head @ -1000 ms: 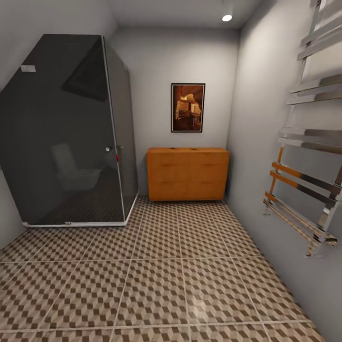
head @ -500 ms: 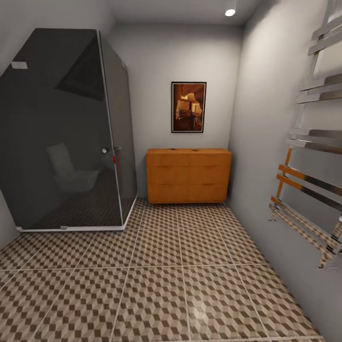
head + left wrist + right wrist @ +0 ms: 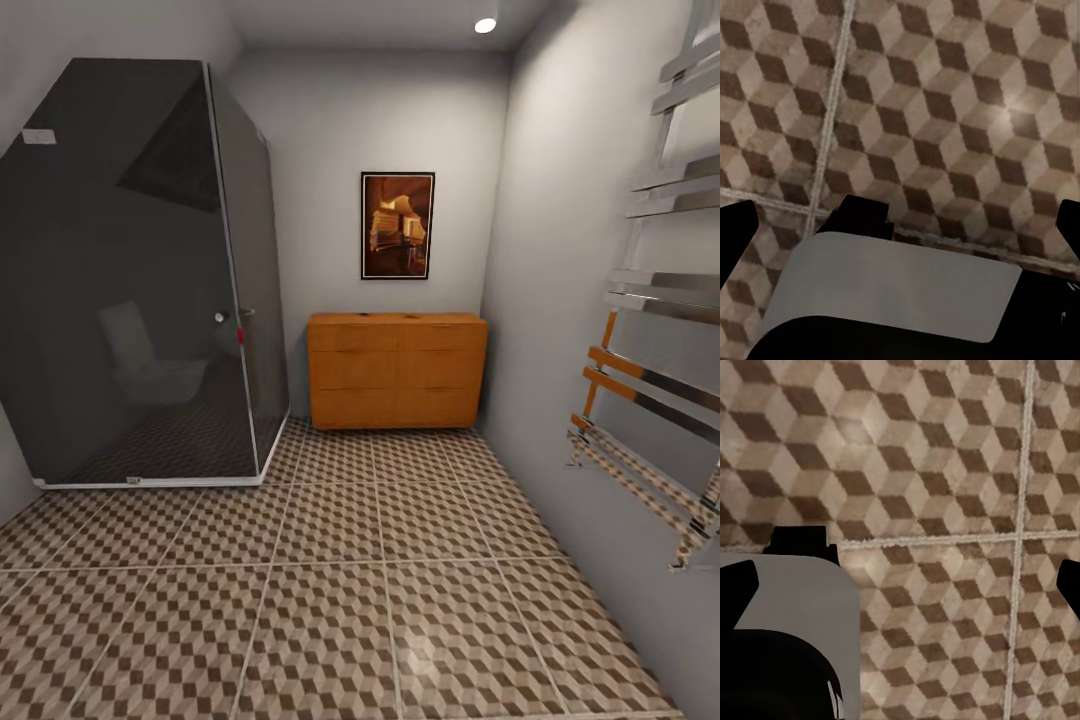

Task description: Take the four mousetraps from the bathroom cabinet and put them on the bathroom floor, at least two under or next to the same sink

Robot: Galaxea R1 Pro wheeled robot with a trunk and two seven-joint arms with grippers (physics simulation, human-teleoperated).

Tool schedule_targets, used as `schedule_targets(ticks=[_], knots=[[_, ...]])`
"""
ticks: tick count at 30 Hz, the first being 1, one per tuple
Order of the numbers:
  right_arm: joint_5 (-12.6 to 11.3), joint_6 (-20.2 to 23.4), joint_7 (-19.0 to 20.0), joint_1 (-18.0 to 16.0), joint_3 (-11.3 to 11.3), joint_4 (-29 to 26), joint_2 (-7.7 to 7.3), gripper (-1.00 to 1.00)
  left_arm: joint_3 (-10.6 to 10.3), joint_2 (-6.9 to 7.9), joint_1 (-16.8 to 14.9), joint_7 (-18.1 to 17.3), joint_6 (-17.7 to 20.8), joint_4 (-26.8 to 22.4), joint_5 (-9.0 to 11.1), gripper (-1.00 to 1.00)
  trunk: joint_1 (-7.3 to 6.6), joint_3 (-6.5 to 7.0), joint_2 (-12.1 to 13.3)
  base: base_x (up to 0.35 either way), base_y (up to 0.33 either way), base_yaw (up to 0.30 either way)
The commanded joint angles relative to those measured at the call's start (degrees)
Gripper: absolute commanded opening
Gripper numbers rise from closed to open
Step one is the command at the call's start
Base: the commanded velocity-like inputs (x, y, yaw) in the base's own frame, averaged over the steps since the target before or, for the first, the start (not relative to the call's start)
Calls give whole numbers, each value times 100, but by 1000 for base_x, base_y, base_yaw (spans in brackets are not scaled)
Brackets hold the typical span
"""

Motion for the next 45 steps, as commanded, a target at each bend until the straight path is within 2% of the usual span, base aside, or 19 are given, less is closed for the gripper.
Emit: schedule_targets(ticks=[1,45], knots=[[28,-23,-23,-8,19,18,0,100,26,-3,-4,11,-16,4,-13,100,0,-6,-3,149,0,0],[23,-22,-21,-8,19,16,8,100,22,18,-4,-5,42,3,-18,100,0,-6,-3,306,0,0]])
